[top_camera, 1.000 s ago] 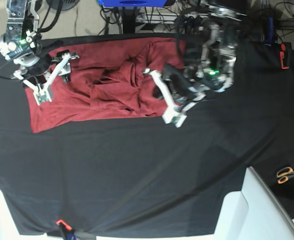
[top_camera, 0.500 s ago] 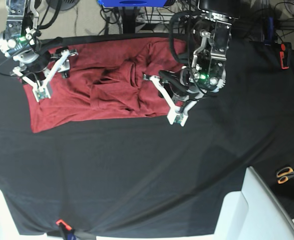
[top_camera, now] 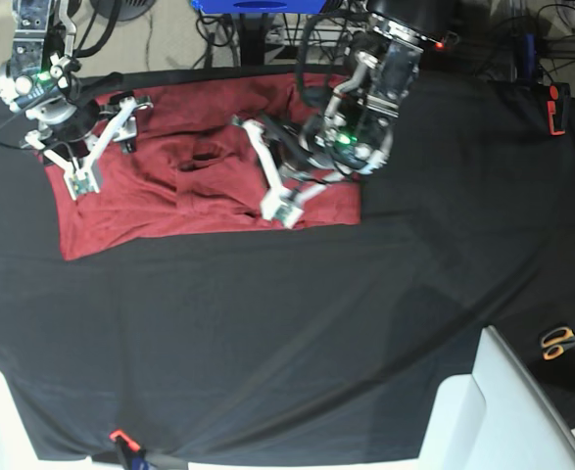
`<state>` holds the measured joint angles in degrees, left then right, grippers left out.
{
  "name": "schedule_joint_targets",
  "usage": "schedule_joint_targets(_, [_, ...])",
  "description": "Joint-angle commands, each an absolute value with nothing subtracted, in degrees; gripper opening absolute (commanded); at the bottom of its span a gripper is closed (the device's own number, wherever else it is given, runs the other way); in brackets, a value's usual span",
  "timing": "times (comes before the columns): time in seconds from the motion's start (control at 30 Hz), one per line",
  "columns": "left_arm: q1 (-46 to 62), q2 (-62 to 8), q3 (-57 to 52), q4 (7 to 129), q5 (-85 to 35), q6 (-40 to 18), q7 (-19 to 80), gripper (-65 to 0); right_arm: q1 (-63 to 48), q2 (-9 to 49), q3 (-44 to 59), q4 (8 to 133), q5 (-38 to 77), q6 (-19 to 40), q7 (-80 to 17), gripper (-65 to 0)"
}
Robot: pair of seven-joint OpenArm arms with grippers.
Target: Fold the T-shirt properly
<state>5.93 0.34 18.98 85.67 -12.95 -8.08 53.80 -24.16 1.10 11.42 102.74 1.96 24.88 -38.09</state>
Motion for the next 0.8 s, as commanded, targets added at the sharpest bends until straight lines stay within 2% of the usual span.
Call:
schedule_joint_targets(0.0, [5.6, 0.8, 20.2, 86.8, -13.6, -8.2, 53.3, -65.0, -24.0, 1.4, 11.7, 103.6, 2.4, 24.8, -37.1, -26.7])
schedule_joint_targets(0.37, [5.8, -0.8, 29.1, 91.7, -13.6, -8.2, 56.5, -65.0, -23.7, 1.4, 11.7, 103.6, 2.4, 24.8, -37.1, -26.7])
schedule_joint_targets(0.77, [6.0, -0.9, 25.5, 92.6, -13.1, -8.2, 58.9, -65.0, -23.6, 1.5, 11.7, 103.6, 2.4, 24.8, -37.1, -26.7])
